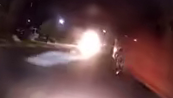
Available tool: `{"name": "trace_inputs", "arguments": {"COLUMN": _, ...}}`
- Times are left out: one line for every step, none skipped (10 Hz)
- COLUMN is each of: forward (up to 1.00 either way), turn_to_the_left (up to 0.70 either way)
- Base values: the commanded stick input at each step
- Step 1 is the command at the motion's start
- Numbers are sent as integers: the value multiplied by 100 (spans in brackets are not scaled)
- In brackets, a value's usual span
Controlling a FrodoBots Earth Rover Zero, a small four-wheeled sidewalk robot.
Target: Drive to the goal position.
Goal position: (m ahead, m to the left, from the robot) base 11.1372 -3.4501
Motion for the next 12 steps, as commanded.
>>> {"name": "trace_inputs", "arguments": {"forward": 100, "turn_to_the_left": 0}}
{"name": "trace_inputs", "arguments": {"forward": 100, "turn_to_the_left": 0}}
{"name": "trace_inputs", "arguments": {"forward": 100, "turn_to_the_left": 0}}
{"name": "trace_inputs", "arguments": {"forward": 100, "turn_to_the_left": 0}}
{"name": "trace_inputs", "arguments": {"forward": 100, "turn_to_the_left": 0}}
{"name": "trace_inputs", "arguments": {"forward": 100, "turn_to_the_left": 0}}
{"name": "trace_inputs", "arguments": {"forward": 100, "turn_to_the_left": -16}}
{"name": "trace_inputs", "arguments": {"forward": 100, "turn_to_the_left": -32}}
{"name": "trace_inputs", "arguments": {"forward": 100, "turn_to_the_left": -40}}
{"name": "trace_inputs", "arguments": {"forward": 100, "turn_to_the_left": -40}}
{"name": "trace_inputs", "arguments": {"forward": 100, "turn_to_the_left": -40}}
{"name": "trace_inputs", "arguments": {"forward": 100, "turn_to_the_left": -40}}
